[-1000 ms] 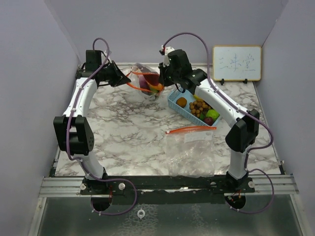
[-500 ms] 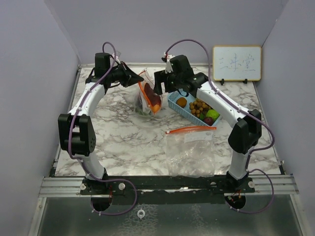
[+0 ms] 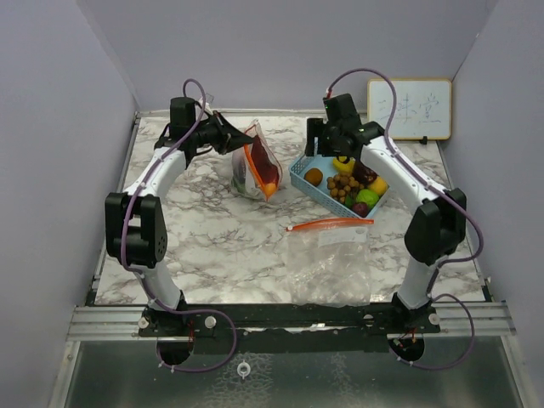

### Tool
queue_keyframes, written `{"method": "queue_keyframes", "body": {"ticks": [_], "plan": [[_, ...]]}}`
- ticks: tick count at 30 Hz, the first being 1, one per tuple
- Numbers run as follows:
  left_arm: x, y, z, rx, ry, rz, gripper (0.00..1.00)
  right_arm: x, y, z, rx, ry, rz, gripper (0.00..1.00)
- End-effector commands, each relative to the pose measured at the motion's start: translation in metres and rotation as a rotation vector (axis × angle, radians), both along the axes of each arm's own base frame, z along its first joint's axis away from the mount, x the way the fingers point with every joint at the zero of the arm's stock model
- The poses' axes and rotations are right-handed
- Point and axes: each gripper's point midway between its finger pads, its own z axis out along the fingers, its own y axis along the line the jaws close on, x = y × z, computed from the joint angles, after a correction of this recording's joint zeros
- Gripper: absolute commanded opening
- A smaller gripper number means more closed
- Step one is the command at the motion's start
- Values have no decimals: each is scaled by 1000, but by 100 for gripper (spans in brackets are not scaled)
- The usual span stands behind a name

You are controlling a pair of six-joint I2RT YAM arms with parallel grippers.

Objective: Place the food in the zip-top bag and seal the zipper
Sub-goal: Pick up the fake fruit from the bin.

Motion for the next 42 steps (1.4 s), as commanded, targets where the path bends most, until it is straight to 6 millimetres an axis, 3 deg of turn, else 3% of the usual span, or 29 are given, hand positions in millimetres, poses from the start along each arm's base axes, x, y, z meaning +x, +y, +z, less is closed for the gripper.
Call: {"method": "queue_keyframes", "body": {"ticks": [1,7,11,18,23,25,28,30,37,39,42], "plan": [[-5,-13,-5,-32,2,-62,0,-6,-4,-72,-125,193,-15,71],[-8,-14,-12,-29,16,-73,0,8,-3,-113,-168,234,-34,72],[-9,-13,-16,-29,23,-79,0,9,-6,-137,-208,274,-52,74],[-9,-15,-20,-33,33,-92,0,10,5,-176,-179,330,-35,74],[-10,-15,-20,-34,37,-97,0,12,4,-189,-189,330,-40,72],[-11,-15,-22,-34,42,-99,0,14,2,-187,-198,320,-46,66],[-11,-15,-23,-35,47,-99,0,15,-1,-174,-205,298,-57,45],[-11,-15,-22,-34,44,-98,0,18,-4,-150,-200,255,-69,40],[-11,-13,-22,-22,45,-91,0,11,-3,-47,-115,73,-20,40],[-11,-14,-20,-23,44,-91,0,1,7,-24,-42,35,46,40],[-9,-14,-18,-23,42,-87,0,-25,42,7,121,-18,223,40]]}}
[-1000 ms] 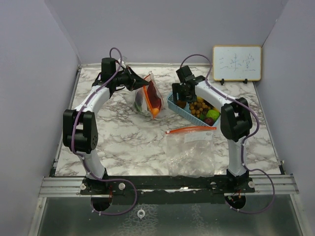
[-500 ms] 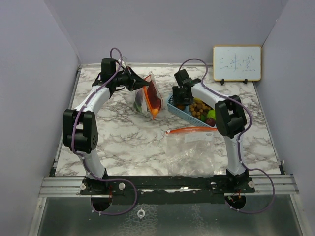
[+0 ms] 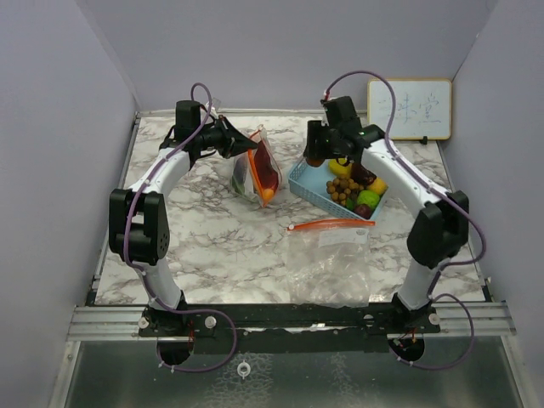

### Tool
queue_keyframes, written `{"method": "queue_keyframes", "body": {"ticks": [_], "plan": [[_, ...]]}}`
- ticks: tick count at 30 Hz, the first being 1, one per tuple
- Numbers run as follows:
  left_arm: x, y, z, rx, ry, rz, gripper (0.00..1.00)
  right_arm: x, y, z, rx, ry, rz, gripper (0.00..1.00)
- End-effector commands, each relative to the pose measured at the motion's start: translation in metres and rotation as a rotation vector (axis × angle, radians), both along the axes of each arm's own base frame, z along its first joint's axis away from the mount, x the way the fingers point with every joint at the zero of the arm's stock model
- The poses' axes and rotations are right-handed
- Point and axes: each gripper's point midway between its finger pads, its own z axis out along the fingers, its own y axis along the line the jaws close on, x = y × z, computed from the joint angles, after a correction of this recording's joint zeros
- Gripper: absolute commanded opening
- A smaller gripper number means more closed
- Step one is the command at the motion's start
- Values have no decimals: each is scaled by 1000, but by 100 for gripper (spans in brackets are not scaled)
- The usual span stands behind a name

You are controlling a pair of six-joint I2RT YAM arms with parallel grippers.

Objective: Place the food in the zip-top bag and seal the zipper
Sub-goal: Pick up the fake fruit from the bin, then place the fake fruit in the zipper food storage bag.

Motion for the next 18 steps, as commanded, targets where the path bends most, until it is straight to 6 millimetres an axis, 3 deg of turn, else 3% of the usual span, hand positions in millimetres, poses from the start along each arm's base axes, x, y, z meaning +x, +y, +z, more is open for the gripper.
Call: {"method": "queue_keyframes", "body": {"ticks": [1,6,8,14,18], "plan": [[0,0,4,-4,-13,-18,0,-40,57,63,260,-113,280,40],[2,0,9,-6,-19,-15,0,-99,115,83,441,-139,557,40],[1,0,10,-7,-20,-16,0,-110,127,80,483,-127,614,40],[-4,0,13,-7,-22,-15,0,-103,146,80,555,-143,655,40],[-8,0,15,-10,-17,-19,0,-75,150,63,506,-157,576,40]]}}
